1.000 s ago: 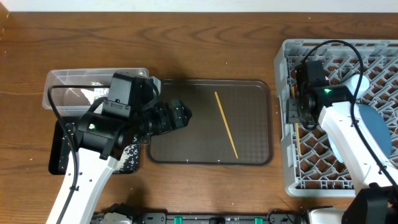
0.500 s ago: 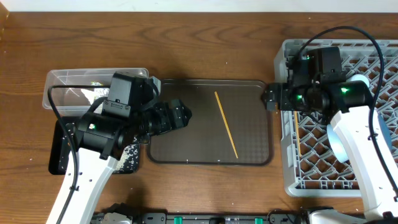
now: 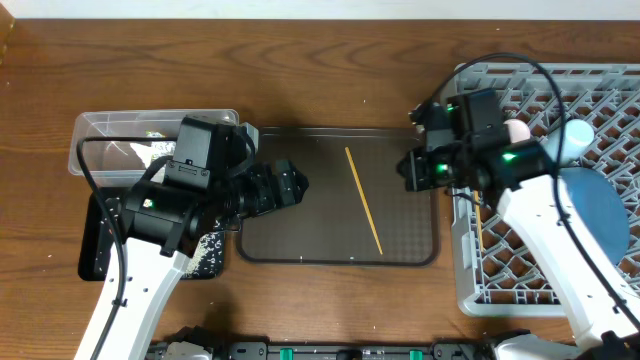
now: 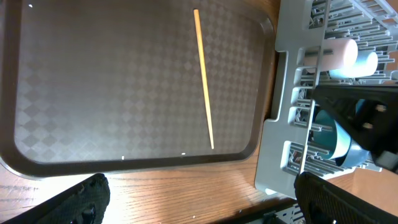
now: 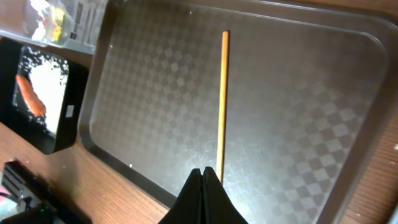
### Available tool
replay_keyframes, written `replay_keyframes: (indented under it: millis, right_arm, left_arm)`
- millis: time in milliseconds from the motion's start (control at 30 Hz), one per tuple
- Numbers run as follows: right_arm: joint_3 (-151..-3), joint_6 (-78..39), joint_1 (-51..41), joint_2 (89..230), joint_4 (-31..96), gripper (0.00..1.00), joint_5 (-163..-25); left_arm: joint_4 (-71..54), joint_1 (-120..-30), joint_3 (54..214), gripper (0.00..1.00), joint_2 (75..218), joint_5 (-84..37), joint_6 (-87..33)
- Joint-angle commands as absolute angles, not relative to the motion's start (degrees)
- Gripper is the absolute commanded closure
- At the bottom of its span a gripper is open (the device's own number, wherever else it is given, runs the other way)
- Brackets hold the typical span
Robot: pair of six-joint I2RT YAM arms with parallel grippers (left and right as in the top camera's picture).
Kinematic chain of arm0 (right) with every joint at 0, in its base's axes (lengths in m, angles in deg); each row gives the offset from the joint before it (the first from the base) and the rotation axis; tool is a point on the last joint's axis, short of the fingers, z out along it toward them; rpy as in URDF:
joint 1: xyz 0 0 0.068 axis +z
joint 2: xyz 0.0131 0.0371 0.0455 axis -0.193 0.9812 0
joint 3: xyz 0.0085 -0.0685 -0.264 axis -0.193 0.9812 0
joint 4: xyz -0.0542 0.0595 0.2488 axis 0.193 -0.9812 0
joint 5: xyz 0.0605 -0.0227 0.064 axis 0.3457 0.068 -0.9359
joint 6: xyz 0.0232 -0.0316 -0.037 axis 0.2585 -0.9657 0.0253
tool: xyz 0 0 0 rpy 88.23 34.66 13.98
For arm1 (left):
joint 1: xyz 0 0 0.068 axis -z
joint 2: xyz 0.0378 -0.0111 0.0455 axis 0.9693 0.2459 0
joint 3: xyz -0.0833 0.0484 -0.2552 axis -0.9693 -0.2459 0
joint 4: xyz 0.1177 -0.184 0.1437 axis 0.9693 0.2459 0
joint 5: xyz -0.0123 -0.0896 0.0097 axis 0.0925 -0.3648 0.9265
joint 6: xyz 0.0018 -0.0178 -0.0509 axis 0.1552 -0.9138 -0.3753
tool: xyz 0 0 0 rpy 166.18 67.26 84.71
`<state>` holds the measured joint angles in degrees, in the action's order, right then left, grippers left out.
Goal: Sort waste into correct bins and load items into the dishwasher rack
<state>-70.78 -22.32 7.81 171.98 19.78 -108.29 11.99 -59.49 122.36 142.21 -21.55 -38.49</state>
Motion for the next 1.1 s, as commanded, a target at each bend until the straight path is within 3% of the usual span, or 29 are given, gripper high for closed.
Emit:
replay_keyframes:
  millis: [0, 400, 633, 800, 867, 1067]
  right_arm:
    - [-69.40, -17.81, 11.16, 172.64, 21.22, 0.99, -102.26]
    - [-66.67, -10.54, 21.87, 174.19, 26.18, 0.99, -85.82]
    - [-66.32, -8.81, 24.07, 179.50, 27.99, 0.98, -84.69]
    - [-66.32, -8.83, 25.10, 184.59, 30.64, 0.84, -84.82]
    - [-66.32, -8.83, 25.49, 186.63, 31.45, 0.66, -84.79]
    - [-66.32, -8.85, 25.69, 192.81, 33.06, 0.64, -84.75]
  left_arm:
    - [11.95, -59.73, 123.05, 0.02, 142.30, -22.09, -37.70]
    - [11.92, -59.73, 123.05, 0.02, 142.30, -22.09, -37.70]
    - [11.92, -59.73, 123.03, 0.02, 142.30, -22.09, -37.70]
    - [11.95, -59.73, 123.05, 0.02, 142.30, -22.09, -37.70]
    - [11.92, -59.73, 123.03, 0.02, 142.30, -22.09, -37.70]
    - [11.92, -59.73, 123.03, 0.02, 142.30, -22.09, -37.70]
